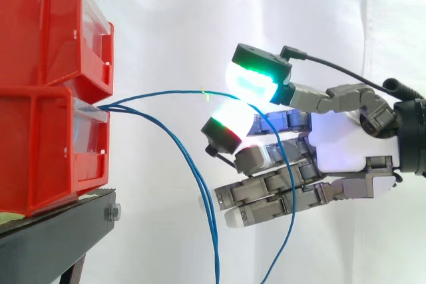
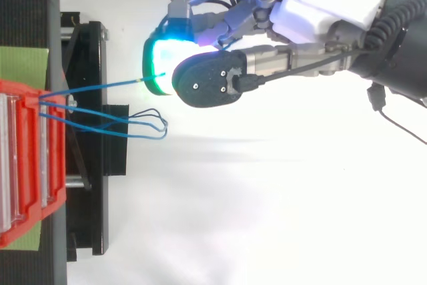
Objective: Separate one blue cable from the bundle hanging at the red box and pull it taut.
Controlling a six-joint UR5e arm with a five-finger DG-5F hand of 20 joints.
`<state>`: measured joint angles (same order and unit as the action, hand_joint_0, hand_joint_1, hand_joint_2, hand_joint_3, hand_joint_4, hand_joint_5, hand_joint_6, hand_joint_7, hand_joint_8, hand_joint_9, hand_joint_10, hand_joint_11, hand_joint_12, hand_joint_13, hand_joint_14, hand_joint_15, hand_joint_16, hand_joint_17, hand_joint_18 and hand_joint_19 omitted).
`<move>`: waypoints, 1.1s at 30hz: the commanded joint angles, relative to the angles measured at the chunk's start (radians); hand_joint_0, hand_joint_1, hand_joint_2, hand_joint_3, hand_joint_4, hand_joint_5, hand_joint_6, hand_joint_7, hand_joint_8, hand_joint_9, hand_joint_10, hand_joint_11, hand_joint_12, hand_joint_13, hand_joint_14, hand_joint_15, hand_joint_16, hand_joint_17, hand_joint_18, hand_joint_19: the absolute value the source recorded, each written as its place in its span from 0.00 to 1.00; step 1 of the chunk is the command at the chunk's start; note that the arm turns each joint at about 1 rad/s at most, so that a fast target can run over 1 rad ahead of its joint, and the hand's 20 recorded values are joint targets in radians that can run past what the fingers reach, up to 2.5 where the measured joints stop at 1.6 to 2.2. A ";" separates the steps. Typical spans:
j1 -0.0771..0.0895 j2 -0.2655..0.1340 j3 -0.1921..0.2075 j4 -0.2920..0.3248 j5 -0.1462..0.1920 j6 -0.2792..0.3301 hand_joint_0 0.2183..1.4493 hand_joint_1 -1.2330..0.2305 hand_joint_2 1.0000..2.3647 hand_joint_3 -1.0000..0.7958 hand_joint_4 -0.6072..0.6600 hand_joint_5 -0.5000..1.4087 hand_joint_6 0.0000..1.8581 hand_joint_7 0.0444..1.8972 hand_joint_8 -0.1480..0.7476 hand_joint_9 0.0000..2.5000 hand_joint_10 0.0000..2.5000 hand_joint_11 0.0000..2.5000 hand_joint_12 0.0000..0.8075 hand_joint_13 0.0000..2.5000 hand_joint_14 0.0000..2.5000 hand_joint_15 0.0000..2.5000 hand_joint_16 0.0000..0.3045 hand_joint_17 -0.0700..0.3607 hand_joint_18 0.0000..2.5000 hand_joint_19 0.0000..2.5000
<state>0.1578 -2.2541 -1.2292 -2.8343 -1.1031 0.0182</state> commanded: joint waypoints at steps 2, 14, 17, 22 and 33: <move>-0.004 -0.022 -0.001 0.004 -0.011 0.040 0.42 0.34 0.00 0.28 0.41 0.16 0.52 0.59 0.43 0.40 0.00 0.56 0.33 0.24 0.01 0.14 0.09 0.30 0.14 0.06; -0.007 -0.032 -0.001 0.012 -0.043 0.066 0.42 0.34 0.00 0.28 0.42 0.16 0.52 0.59 0.43 0.41 0.07 0.61 0.36 0.35 0.01 0.37 0.08 0.30 0.19 0.12; -0.007 -0.032 -0.001 0.013 -0.046 0.068 0.42 0.34 0.00 0.28 0.42 0.16 0.52 0.58 0.42 0.40 0.08 0.61 0.36 0.37 0.01 0.42 0.09 0.30 0.21 0.15; -0.009 -0.030 -0.001 0.010 -0.057 0.065 0.42 0.34 0.00 0.28 0.42 0.16 0.51 0.59 0.43 0.39 0.09 0.60 0.36 0.40 0.01 0.49 0.10 0.32 0.23 0.20; -0.009 -0.032 -0.003 0.007 -0.057 0.063 0.42 0.34 0.00 0.28 0.42 0.16 0.51 0.59 0.43 0.39 0.11 0.59 0.34 0.44 0.00 0.63 0.12 0.35 0.28 0.29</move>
<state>0.1488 -2.2848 -1.2310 -2.8266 -1.1606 0.0814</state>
